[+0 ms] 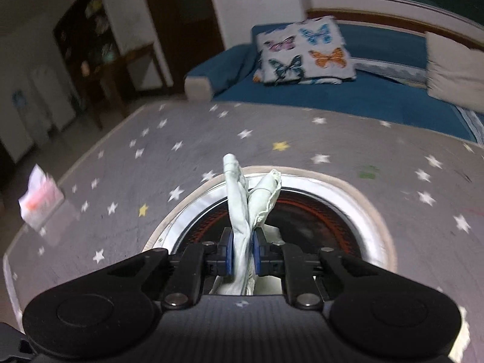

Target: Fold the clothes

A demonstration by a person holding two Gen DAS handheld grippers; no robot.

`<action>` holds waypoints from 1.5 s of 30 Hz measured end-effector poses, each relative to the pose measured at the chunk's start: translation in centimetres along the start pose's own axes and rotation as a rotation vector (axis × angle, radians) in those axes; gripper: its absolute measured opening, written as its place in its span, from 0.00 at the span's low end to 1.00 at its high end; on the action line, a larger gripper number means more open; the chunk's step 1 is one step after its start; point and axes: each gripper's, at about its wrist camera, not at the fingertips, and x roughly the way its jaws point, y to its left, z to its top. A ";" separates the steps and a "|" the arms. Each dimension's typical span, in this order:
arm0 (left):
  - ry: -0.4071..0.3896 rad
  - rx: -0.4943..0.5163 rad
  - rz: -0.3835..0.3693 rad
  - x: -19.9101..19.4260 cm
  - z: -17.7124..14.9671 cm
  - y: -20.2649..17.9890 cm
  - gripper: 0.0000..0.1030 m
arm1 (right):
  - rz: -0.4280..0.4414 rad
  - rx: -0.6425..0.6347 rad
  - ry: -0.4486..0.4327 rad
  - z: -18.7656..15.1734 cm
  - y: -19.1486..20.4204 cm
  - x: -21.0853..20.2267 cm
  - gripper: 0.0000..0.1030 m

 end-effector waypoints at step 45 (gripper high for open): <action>0.196 0.222 -0.132 10.9 -1.0 -8.1 0.18 | -0.022 0.374 -0.223 -13.3 -19.1 -11.5 0.26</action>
